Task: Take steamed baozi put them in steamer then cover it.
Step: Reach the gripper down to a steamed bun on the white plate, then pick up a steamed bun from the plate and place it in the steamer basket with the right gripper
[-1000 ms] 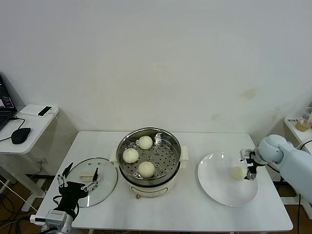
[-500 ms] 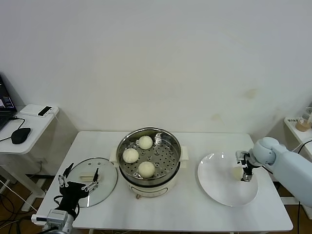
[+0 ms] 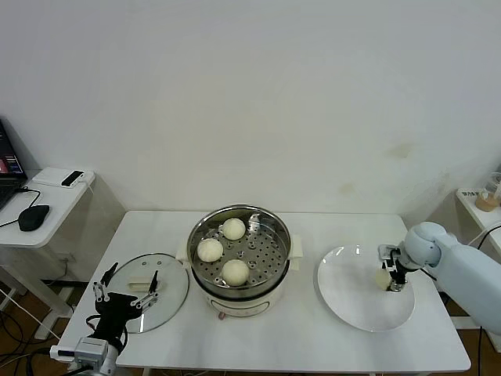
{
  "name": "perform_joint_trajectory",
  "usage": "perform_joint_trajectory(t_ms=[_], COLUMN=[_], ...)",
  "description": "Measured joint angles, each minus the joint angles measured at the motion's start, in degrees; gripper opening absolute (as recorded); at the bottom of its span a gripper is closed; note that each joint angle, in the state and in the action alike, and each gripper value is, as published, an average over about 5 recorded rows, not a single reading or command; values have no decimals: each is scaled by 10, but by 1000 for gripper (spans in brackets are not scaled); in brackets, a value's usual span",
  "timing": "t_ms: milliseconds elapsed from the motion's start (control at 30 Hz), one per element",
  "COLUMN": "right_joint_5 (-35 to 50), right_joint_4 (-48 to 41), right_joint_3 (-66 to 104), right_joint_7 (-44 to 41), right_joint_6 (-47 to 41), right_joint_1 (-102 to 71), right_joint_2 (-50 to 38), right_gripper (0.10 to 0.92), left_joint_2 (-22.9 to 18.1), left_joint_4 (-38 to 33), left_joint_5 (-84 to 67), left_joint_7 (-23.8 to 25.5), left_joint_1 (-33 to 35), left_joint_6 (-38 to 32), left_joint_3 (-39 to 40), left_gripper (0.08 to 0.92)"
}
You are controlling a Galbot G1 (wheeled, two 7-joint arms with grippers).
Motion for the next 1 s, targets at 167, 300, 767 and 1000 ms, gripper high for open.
perform_joint_trajectory(t_ms=[167,300,767,1000], right_joint_5=[2,9,90,158], right_joint_4=[3,9,74,123], right_joint_3=[-6,-14,-100,-172], right_joint_7=[-5,-10,-14,-7], right_joint_6=[0,-4,-39,-67], right_joint_1=[7,19,151,257], right_joint_2=[-3,-7,-21,-2], right_gripper=[607,603,610,618], left_joint_2=[-1,-1,4,4], left_joint_4=[-2,-5,-11,-8], left_joint_5=[0,0,-3,-4], left_joint_7=[0,-1,0,0], left_joint_1=[2,3,7,5], left_joint_6=[-1,-1,-1,-1], left_joint_3=[0,-1,-8,-7], left_gripper=[823,823,823,823])
